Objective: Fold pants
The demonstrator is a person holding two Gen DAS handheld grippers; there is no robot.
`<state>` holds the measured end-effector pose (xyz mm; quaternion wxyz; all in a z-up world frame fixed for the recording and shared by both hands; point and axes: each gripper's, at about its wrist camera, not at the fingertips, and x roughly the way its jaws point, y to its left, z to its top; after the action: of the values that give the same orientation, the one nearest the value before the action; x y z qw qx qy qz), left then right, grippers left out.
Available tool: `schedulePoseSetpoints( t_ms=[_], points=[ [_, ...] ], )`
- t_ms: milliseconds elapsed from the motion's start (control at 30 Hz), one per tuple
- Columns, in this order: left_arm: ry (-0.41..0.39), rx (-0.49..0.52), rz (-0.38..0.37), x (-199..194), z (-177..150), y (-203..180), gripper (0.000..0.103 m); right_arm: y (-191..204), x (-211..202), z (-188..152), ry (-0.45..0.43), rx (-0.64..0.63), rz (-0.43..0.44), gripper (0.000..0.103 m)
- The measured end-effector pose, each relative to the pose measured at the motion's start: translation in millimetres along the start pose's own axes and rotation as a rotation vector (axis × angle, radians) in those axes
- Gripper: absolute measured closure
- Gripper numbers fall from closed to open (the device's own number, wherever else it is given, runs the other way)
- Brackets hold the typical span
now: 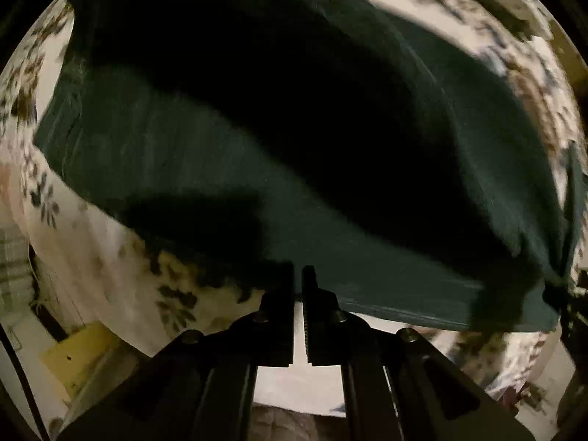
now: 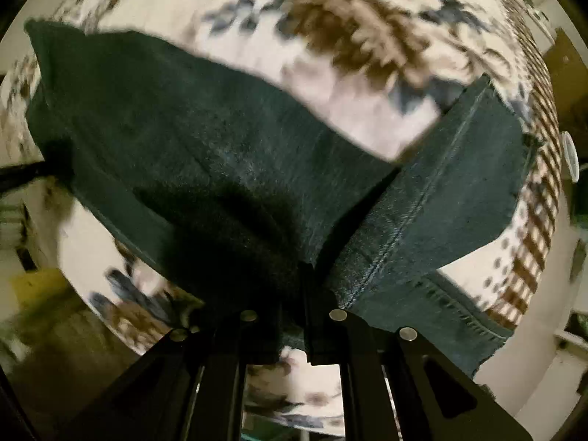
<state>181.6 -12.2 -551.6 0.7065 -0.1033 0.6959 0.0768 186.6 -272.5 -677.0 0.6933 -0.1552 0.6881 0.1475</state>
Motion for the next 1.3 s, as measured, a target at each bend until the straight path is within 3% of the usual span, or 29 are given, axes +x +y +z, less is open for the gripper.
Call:
schedulePoseSetpoints(
  t_ms=[167,233,267,300,333,367,400,433,567,700,800,833,867,900,1067,1167,1233,1267,1300],
  points=[
    [-0.052,-0.080,-0.017,-19.0,-3.5,17.9,0.098,4.3,25.3,-1.9,0.051,-0.015,-0.029,0.092],
    [-0.047,-0.162,-0.039,-28.9,-7.1,33.8,0.092,3.6,27.7,1.2,0.086,-0.002,-0.005,0.084],
    [-0.051,-0.199,-0.056,-32.8,-10.2,43.5,0.089,-0.3,23.3,3.0,0.094,0.025,0.036,0.074],
    [-0.058,-0.235,-0.066,-38.5,-10.9,51.5,0.080,-4.8,16.2,3.4,0.091,0.059,0.085,0.057],
    [-0.074,-0.282,-0.068,-46.3,-11.5,61.7,0.069,-10.2,6.2,3.0,0.078,0.102,0.138,0.047],
    [-0.085,-0.311,-0.067,-51.1,-12.2,69.5,0.051,-17.5,-7.3,1.8,0.054,0.157,0.182,0.025],
    [-0.097,-0.340,-0.065,-55.9,-10.3,75.6,0.042,-25.3,-19.7,0.2,0.029,0.212,0.209,0.013],
    [-0.116,-0.368,-0.062,-61.1,-5.2,82.3,0.031,-37.4,-35.1,-1.8,-0.004,0.290,0.224,0.013],
    [-0.155,-0.373,-0.012,-65.0,24.7,89.4,0.011,-94.3,-67.0,-3.7,-0.097,0.592,0.159,0.013],
    [-0.138,-0.332,0.023,-50.8,48.8,89.6,0.011,-140.7,-49.3,40.9,-0.124,0.740,0.019,0.013],
    [-0.137,-0.291,0.068,-41.0,58.0,85.7,0.011,-158.9,-2.4,76.6,0.001,0.739,-0.051,0.017],
    [-0.134,-0.283,0.076,-38.9,59.6,85.1,0.011,-158.8,10.9,81.9,0.052,0.719,-0.069,0.028],
    [-0.125,-0.273,0.085,-36.5,61.1,85.0,0.011,-161.2,14.1,78.0,0.080,0.733,-0.128,0.075],
    [-0.119,-0.269,0.084,-35.4,62.0,85.4,0.011,-165.9,7.3,68.8,0.044,0.779,-0.114,0.097],
    [-0.117,-0.233,0.062,-37.1,58.9,88.9,0.011,-195.0,-72.9,-41.5,-0.181,1.110,-0.120,0.097],
    [-0.095,-0.225,0.052,-31.5,57.6,82.6,0.011,-208.1,-73.3,-114.0,-0.212,1.279,-0.073,0.094],
    [-0.083,-0.219,0.045,-26.0,54.0,81.0,0.011,-211.1,-33.1,-144.3,-0.124,1.354,0.027,0.070],
    [-0.078,-0.216,0.045,-23.9,52.9,80.0,0.011,-213.6,-16.9,-155.2,-0.083,1.392,0.080,0.052],
    [-0.073,-0.215,0.043,-22.2,51.5,79.4,0.011,-209.6,-2.7,-165.3,-0.065,1.438,0.147,0.044]
  ],
)
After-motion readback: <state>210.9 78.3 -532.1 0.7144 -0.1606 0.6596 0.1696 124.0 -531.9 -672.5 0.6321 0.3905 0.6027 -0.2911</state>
